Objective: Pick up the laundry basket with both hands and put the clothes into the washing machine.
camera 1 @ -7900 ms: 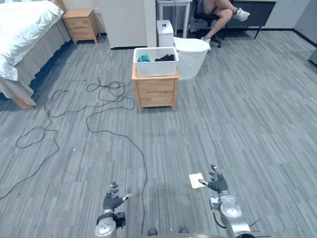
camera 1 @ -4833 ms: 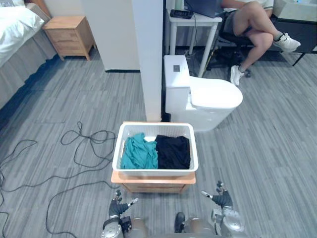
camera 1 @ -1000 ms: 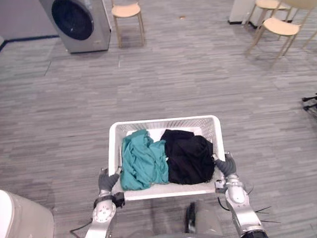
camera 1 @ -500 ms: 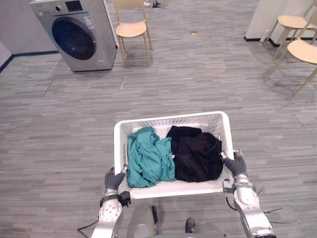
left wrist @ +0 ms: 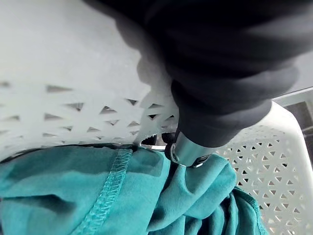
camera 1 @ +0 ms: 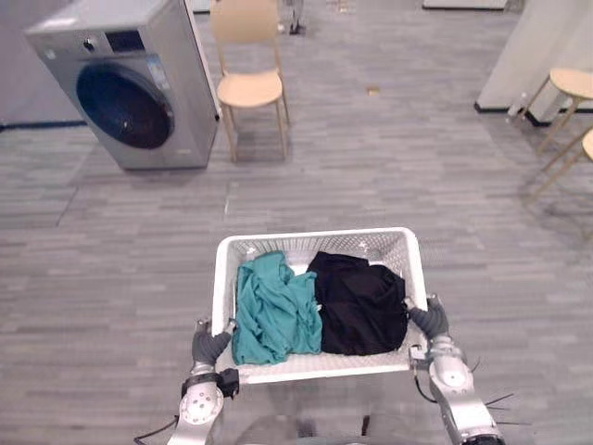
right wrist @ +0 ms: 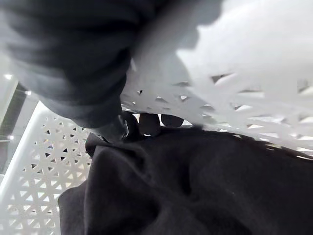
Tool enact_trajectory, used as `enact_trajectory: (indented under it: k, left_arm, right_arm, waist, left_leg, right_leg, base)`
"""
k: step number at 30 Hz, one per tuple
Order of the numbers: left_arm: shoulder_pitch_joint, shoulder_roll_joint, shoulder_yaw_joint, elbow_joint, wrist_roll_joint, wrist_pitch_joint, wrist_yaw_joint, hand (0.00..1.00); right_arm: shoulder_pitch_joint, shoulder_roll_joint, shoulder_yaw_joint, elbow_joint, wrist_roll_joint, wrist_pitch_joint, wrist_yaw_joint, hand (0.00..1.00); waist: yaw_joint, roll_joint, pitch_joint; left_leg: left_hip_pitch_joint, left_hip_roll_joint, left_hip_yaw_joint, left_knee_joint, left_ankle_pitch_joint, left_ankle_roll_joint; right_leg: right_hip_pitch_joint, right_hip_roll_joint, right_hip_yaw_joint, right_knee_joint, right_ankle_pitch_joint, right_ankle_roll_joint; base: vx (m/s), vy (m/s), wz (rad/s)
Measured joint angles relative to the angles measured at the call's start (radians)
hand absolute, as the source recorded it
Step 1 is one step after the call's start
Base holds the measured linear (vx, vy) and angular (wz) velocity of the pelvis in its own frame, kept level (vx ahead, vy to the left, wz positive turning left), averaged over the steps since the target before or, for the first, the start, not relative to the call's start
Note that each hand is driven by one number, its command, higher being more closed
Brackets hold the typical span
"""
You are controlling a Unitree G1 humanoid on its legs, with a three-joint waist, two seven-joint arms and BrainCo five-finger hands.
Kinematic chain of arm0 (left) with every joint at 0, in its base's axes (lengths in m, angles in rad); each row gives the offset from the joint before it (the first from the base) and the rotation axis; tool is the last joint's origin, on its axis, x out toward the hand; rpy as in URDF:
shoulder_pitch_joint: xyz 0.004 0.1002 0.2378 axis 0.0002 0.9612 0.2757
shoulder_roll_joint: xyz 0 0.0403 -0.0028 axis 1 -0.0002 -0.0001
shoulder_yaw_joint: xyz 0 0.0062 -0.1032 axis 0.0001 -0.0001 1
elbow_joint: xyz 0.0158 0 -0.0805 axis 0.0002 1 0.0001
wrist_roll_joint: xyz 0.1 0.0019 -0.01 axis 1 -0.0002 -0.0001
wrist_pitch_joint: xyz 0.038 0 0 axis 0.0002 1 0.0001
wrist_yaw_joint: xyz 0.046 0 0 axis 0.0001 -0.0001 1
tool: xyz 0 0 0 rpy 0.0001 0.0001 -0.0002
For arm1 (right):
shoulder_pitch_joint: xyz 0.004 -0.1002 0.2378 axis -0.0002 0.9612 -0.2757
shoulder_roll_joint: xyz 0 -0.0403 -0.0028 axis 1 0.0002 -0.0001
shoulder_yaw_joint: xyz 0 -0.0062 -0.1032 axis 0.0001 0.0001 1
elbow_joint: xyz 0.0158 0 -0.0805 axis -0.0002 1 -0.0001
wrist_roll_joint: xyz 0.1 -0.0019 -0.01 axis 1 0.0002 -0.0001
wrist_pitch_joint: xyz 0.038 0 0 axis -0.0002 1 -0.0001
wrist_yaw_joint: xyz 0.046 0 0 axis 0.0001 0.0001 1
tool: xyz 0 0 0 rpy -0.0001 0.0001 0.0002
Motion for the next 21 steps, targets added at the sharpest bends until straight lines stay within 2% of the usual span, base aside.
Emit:
enact_trajectory:
  k: [1,2,3,4,5,6,7,8,9,10,11,12,13,14,15,16,17,18,19,20,21]
  left_arm:
    - [-0.002,0.001,-0.003,0.009,0.003,0.0,-0.001,1.0]
    - [0.0,0.002,-0.006,0.015,0.007,0.0,-0.001,1.0]
    - [0.016,0.007,-0.013,0.021,0.02,0.0,-0.001,1.0]
    - [0.021,-0.006,-0.029,0.045,0.03,0.0,-0.001,1.0]
    - [0.023,-0.017,-0.03,0.051,0.035,0.0,-0.002,1.0]
    - [0.022,-0.041,-0.029,0.056,0.036,0.0,-0.001,1.0]
    - [0.021,-0.051,-0.02,0.058,0.035,0.0,-0.001,1.0]
    - [0.023,-0.053,-0.017,0.061,0.034,0.0,-0.001,1.0]
    - [0.022,-0.051,-0.018,0.06,0.034,0.0,-0.001,1.0]
    - [0.024,-0.045,-0.017,0.06,0.033,-0.001,-0.001,1.0]
    - [0.024,-0.043,-0.017,0.06,0.033,-0.003,-0.001,1.0]
    - [0.027,-0.041,-0.017,0.058,0.032,-0.011,-0.001,1.0]
    - [0.029,-0.04,-0.017,0.054,0.031,-0.011,-0.001,1.0]
    - [0.028,-0.039,-0.016,0.046,0.031,-0.013,-0.001,1.0]
    - [0.028,-0.04,-0.016,0.036,0.031,-0.013,-0.002,1.0]
    - [0.03,-0.04,-0.016,0.031,0.032,-0.013,-0.002,1.0]
    - [0.041,-0.042,-0.016,0.013,0.034,-0.013,-0.002,1.0]
    - [0.05,-0.038,-0.012,0.01,0.035,-0.011,-0.002,1.0]
    - [0.053,-0.037,-0.008,0.008,0.036,-0.008,-0.001,1.0]
    - [0.046,-0.047,-0.007,0.003,0.039,-0.007,-0.002,1.0]
    - [0.044,-0.053,-0.007,0.004,0.041,-0.002,-0.002,1.0]
  right_arm:
    - [0.011,0.004,-0.001,-0.005,0.0,0.001,-0.001,1.0]
    - [0.023,0.004,-0.001,-0.013,-0.001,0.004,-0.002,1.0]
    - [0.049,0.004,0.004,-0.02,-0.002,0.009,-0.002,1.0]
    - [0.072,-0.002,-0.004,-0.017,-0.003,0.019,-0.004,1.0]
    - [0.076,-0.011,-0.004,-0.017,-0.003,0.022,-0.004,1.0]
    - [0.07,-0.033,-0.005,-0.02,-0.001,0.024,-0.004,1.0]
    - [0.052,-0.039,-0.001,-0.027,-0.001,0.03,-0.003,1.0]
    - [0.045,-0.041,0.002,-0.03,-0.001,0.033,-0.003,1.0]
    - [0.051,-0.036,0.001,-0.04,0.0,0.038,-0.006,1.0]
    - [0.056,-0.031,0.003,-0.058,0.0,0.041,-0.014,1.0]
    - [0.059,-0.031,0.004,-0.069,0.0,0.04,-0.019,1.0]
    - [0.058,-0.032,0.006,-0.086,-0.001,0.04,-0.022,1.0]
    - [0.058,-0.034,0.005,-0.095,-0.001,0.04,-0.022,1.0]
    - [0.052,-0.04,0.005,-0.102,0.0,0.035,-0.023,1.0]
    - [0.034,-0.048,0.005,-0.098,0.0,0.034,-0.022,1.0]
    - [0.027,-0.052,0.005,-0.093,0.0,0.034,-0.021,1.0]
    - [0.024,-0.056,0.006,-0.083,0.0,0.033,-0.02,1.0]
    - [0.019,-0.044,0.011,-0.044,0.002,0.032,-0.022,1.0]
    - [0.017,-0.039,0.012,-0.028,0.001,0.033,-0.023,1.0]
    - [0.016,-0.044,0.011,-0.022,0.002,0.033,-0.023,1.0]
    - [0.007,-0.046,0.009,-0.012,0.003,0.033,-0.023,1.0]
  waist:
    - [-0.013,-0.018,0.0]
    - [-0.013,-0.027,-0.003]
    - [-0.017,-0.044,-0.016]
    - [-0.02,-0.015,-0.039]
    - [-0.021,0.009,-0.047]
    - [-0.013,0.073,-0.051]
    - [-0.004,0.092,-0.042]
    - [0.01,0.097,-0.034]
    - [0.017,0.097,-0.024]
    - [0.034,0.079,-0.007]
    - [0.043,0.07,0.003]
    - [0.052,0.044,0.012]
    - [0.058,0.038,0.009]
    - [0.072,0.027,0.004]
    - [0.074,0.024,0.006]
    - [0.075,0.026,0.006]
    - [0.082,0.043,0.001]
    - [0.1,0.033,-0.005]
    - [0.097,0.009,-0.017]
    - [0.078,-0.001,-0.029]
    - [0.075,-0.008,-0.028]
  left_leg:
    - [0.04,-0.009,-0.008,-0.012,-0.012,-0.019]
    - [0.071,-0.013,-0.016,-0.014,-0.027,-0.043]
    - [0.125,-0.016,-0.046,0.017,-0.059,-0.072]
    - [0.124,0.017,-0.063,0.117,-0.07,-0.086]
    - [0.095,0.041,-0.064,0.205,-0.068,-0.088]
    - [-0.012,0.103,-0.049,0.453,-0.022,-0.142]
    - [-0.132,0.139,-0.026,0.709,0.191,-0.189]
    - [-0.185,0.17,-0.017,0.835,0.279,-0.207]
    - [-0.279,0.244,0.023,1.053,0.242,-0.176]
    - [-0.346,0.275,0.062,1.158,0.191,-0.111]
    - [-0.376,0.274,0.075,1.166,0.166,-0.087]
    - [-0.443,0.266,0.098,1.118,0.108,-0.062]
    - [-0.487,0.258,0.106,1.066,0.081,-0.061]
    - [-0.563,0.221,0.11,0.902,0.055,-0.06]
    - [-0.613,0.177,0.097,0.672,0.058,-0.067]
    - [-0.625,0.158,0.082,0.534,0.078,-0.095]
    - [-0.614,0.15,0.051,0.249,0.15,-0.161]
    - [-0.584,0.129,0.093,0.238,0.251,-0.084]
    - [-0.589,0.105,0.1,0.261,0.23,-0.065]
    - [-0.627,0.092,0.117,0.353,0.184,0.022]
    - [-0.647,0.088,0.142,0.428,0.159,0.049]
  right_leg:
    - [0.002,0.005,0.019,-0.185,0.074,0.022]
    - [-0.004,0.005,0.031,-0.251,0.109,0.023]
    - [-0.017,0.014,0.063,-0.251,0.184,-0.041]
    - [-0.019,0.033,0.07,-0.166,0.306,-0.089]
    - [-0.023,0.046,0.059,-0.123,0.306,-0.088]
    - [-0.014,0.086,0.025,-0.065,0.223,-0.1]
    - [0.018,0.114,0.02,-0.029,0.16,-0.114]
    - [0.053,0.126,0.018,-0.028,0.129,-0.119]
    - [0.141,0.152,0.015,-0.046,0.083,-0.135]
    - [0.245,0.156,0.02,-0.073,0.038,-0.135]
    - [0.298,0.154,0.028,-0.095,0.012,-0.14]
    - [0.387,0.145,0.049,-0.152,-0.008,-0.132]
    - [0.417,0.137,0.052,-0.186,-0.012,-0.127]
    - [0.467,0.115,0.07,-0.234,-0.025,-0.109]
    - [0.513,0.089,0.087,-0.274,-0.041,-0.086]
    - [0.529,0.078,0.092,-0.292,-0.048,-0.073]
    - [0.579,0.073,0.113,-0.335,-0.069,-0.04]
    - [0.642,0.053,0.155,-0.375,-0.09,-0.024]
    - [0.659,0.026,0.166,-0.386,-0.089,-0.021]
    - [0.665,0.006,0.184,-0.376,-0.075,0.003]
    - [0.645,-0.014,0.195,-0.298,-0.081,0.012]
  base:
    - [0.69,-0.1,0.77]
    - [0.76,-0.153,0.59]
    - [0.81,-0.18,0.59]
    - [0.85,-0.193,0.52]
    - [0.83,-0.183,0.31]
    - [0.79,-0.169,0.0]
    - [0.77,-0.154,-0.1]
    - [0.73,-0.132,-0.09]
    - [0.7,-0.114,-0.01]
    - [0.68,-0.103,0.06]
    - [0.66,-0.076,-0.02]
    - [0.61,-0.032,-0.07]
    - [0.69,0.026,-0.18]
    - [0.69,0.113,-0.26]
    - [0.57,0.15,-0.29]
    - [0.58,0.212,-0.38]
    - [0.62,0.258,-0.49]
    - [0.66,0.28,-0.43]
    - [0.74,0.281,-0.11]
    - [0.72,0.3,0.2]
    - [0.7,0.289,0.15]
